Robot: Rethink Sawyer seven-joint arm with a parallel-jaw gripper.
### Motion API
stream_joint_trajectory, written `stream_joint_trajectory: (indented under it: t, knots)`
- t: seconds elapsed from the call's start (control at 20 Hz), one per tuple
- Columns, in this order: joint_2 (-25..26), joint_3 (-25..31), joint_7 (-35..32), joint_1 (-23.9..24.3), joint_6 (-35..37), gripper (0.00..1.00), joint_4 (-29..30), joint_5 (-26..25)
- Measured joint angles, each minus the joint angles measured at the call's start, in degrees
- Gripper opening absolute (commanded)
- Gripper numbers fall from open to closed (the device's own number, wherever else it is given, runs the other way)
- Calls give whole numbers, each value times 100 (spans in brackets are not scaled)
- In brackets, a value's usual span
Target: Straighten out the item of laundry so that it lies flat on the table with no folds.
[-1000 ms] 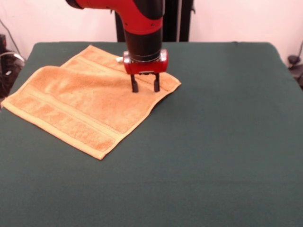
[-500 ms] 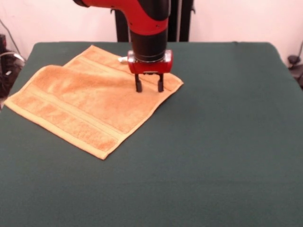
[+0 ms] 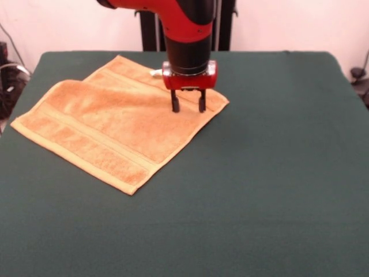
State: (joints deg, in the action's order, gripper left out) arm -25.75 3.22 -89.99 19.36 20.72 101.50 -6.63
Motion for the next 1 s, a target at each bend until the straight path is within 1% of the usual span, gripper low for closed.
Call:
stream_joint_trajectory:
  t: [0.25, 0.5, 0.75, 1.0]
  knots:
    - [-190, -1, 0, 189, 1, 100, 208, -1]
    - [-402, -2, 0, 170, 2, 100, 333, -1]
    - [-595, -4, 0, -78, 2, 100, 349, 127]
    - [-719, -4, 0, -396, 28, 100, 347, 430]
